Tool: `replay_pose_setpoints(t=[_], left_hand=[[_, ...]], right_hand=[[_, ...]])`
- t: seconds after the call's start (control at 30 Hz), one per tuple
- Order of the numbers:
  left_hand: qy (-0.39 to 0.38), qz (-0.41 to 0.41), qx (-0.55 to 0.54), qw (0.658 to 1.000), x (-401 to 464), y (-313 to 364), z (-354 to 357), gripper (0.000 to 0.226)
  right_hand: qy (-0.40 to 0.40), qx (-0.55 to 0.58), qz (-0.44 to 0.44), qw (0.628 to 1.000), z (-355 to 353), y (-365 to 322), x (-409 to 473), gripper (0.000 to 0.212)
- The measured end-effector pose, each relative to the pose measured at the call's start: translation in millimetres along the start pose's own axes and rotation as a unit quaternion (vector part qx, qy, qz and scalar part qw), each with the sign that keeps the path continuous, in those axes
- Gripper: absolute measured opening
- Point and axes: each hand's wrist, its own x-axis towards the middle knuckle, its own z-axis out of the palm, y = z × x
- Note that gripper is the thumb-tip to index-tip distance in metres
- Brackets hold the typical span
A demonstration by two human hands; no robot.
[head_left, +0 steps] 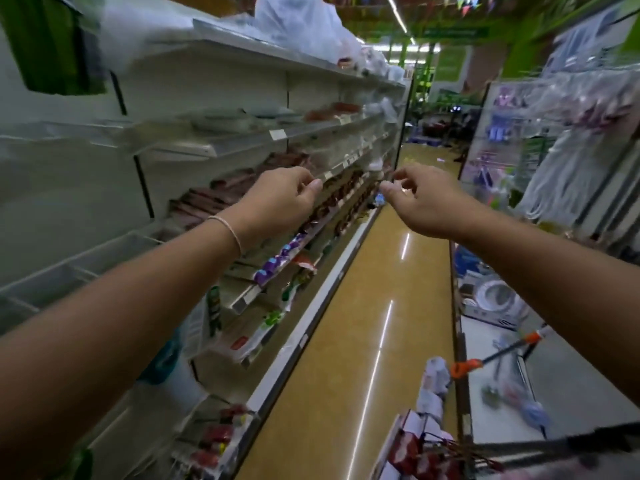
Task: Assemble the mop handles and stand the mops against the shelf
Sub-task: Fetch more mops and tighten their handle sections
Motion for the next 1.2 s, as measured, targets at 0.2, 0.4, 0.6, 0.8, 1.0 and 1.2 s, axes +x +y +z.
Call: replay_pose_setpoints(t=[0.2,0.4,0.6,0.8,1.0,1.2], left_hand=[[-0.086,0.024,0.024,0.996,73.9,-47.1,65.4,0.039],[-0.116,0.054,-0.016,0.992,168.4,-78.7,105.4,0.038],[-0.127,0.105,-0.063,0.984,232.3,-75.5,159.6,0.038],[-0.150,0.123,-0.092,0.977,283.8,-78.8,228.4,0.038],[-0.175,0.118,-0.085,0.974,356.6,-93.1,298.8,0.040],[-0.194,0.091,-0.084,0.973,464.3,-94.6,361.6,0.041]], right_hand=[[0.004,-0.030,0.063,0.998,45.2,42.4,58.3,0.048],[0.017,-0.064,0.153,0.986,58.0,78.9,120.6,0.051],[0.044,-0.089,0.203,0.974,59.4,122.2,147.1,0.043],[0.040,-0.090,0.254,0.962,76.7,178.9,179.6,0.047],[0.022,-0.068,0.284,0.956,122.8,258.8,243.5,0.042],[0.020,-0.065,0.299,0.952,132.4,352.4,329.4,0.041]])
